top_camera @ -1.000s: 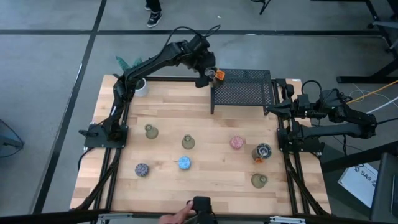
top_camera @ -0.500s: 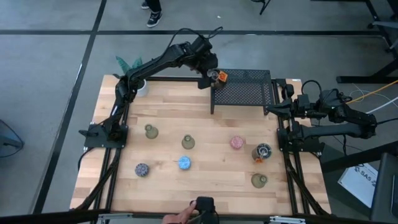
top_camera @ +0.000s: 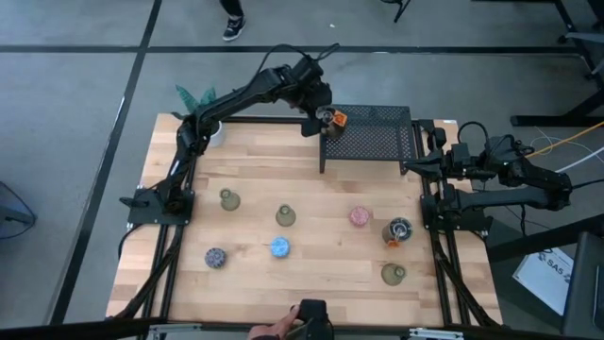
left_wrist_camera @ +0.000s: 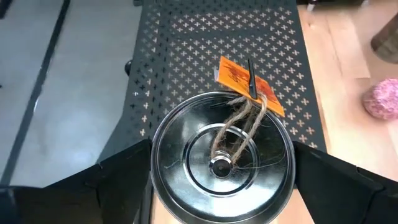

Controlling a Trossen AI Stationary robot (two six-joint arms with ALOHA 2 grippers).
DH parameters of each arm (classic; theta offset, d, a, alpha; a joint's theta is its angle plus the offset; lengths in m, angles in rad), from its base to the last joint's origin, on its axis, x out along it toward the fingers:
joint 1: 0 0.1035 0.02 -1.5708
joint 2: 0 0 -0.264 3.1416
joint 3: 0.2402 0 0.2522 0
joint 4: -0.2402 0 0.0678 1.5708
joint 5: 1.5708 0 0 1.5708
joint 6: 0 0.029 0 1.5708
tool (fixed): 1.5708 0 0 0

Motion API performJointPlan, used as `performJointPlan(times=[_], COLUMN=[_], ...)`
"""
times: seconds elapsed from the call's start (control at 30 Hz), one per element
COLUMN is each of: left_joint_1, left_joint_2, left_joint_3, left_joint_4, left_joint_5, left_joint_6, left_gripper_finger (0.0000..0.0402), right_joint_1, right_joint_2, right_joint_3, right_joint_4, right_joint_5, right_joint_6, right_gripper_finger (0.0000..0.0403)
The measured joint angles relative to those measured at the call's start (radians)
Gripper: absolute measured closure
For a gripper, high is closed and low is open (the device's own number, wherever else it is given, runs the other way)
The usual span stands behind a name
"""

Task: Pick & Place candle stick holders
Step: Put the top silver scented candle on the shelf

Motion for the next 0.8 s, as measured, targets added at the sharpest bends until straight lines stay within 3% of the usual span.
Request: performJointPlan(times=[0.8], left_joint_1=[0.003], left_joint_2=[0.000], left_joint_3=[0.000], left_joint_4=[0.002], left_joint_5=[-0.002], left_joint_6=[0.024], left_gripper_finger=[0.0041], right_joint_1=[0.000], right_joint_2=[0.000], right_joint_3=[0.000], right_joint_4=[0.000], right_joint_5=[0.000], right_joint_6=[0.000], right_gripper_finger=[0.0396])
